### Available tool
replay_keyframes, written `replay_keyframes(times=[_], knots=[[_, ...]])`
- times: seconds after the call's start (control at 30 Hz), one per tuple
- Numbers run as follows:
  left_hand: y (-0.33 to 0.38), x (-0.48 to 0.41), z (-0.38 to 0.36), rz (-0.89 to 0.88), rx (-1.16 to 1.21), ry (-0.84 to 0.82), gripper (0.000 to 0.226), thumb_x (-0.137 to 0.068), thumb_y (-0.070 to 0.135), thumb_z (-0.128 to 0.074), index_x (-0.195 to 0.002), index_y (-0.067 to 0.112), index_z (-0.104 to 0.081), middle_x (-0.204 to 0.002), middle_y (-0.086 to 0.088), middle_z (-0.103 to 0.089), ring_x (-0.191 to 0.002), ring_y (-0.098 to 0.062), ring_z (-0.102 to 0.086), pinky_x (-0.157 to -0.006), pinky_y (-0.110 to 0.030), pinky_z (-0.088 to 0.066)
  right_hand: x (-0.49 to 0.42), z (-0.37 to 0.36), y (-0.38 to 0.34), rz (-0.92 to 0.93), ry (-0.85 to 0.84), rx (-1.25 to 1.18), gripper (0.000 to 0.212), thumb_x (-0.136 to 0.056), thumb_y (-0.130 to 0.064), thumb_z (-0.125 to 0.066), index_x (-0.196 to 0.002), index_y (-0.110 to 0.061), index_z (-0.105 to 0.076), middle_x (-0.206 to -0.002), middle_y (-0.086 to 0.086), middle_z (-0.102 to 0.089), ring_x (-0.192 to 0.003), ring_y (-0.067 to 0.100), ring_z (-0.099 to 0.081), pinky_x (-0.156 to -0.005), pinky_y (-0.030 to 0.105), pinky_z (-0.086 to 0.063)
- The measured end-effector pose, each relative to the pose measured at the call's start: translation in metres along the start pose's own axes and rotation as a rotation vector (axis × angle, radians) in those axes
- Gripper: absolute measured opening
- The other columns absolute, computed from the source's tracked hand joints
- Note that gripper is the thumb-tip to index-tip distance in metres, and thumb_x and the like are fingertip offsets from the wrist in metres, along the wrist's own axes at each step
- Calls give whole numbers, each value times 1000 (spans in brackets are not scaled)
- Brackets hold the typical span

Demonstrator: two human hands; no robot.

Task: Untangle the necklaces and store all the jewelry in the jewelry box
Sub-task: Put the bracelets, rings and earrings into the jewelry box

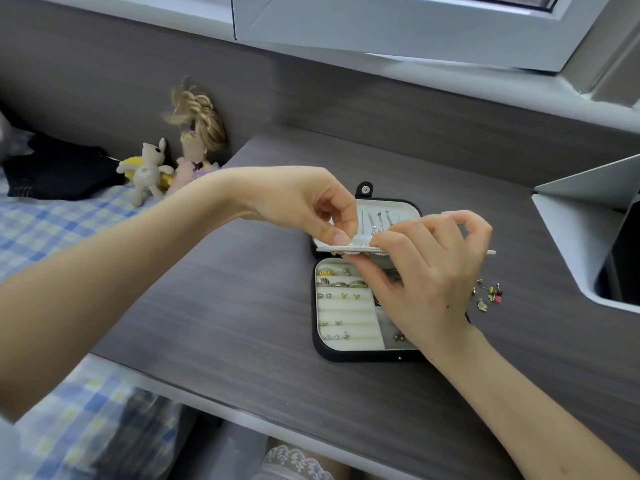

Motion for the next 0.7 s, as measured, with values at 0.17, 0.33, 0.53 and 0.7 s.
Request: replay_keyframes(times=[0.17,0.33,0.53,0.7], knots=[[-1,2,-4,28,46,-68,11,-86,17,-67,-77,22,-65,-73,7,-57,-67,-7,-48,-66,-16,-40,-1,-1,1,-9,-12,-6,32,-83,-39,-71,-67,-11,-67,-69,-2,-64,-65,25,-57,-79,40,-32],[-3,4,-3,62,109,-44,14,-88,17,-62,-76,22,-67,-72,12,-61,-68,-4,-53,-69,-15,-43,-3,-3,3,-19,-15,-13,34,-81,-42,-73,-69,-10,-68,-69,-2,-63,-65,25,-57,-79,41,-33],[1,9,3,88,-27,67,15,-91,25,-56,-91,17,-69,-84,3,-70,-79,-8,-61,-82,-29,-51,-10,-7,9,-76,-50,-58,32,-78,-42,-74,-79,-10,-67,-70,-3,-63,-68,22,-53,-81,39,-32],[7,28,9,20,154,247,38,-98,43,-37,-112,19,-63,-110,2,-68,-107,-14,-61,-97,-32,-46,-27,-21,24,-175,-144,-131,44,-67,-49,-79,-88,-12,-66,-77,-7,-63,-75,14,-47,-82,35,-31]])
Point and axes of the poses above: each hand's wrist, its own x-axis away from the middle knuckle, its own z-axis out of the back of the hand, y = z × x, the point moved 8 cm from there along -x, towards the middle knuckle
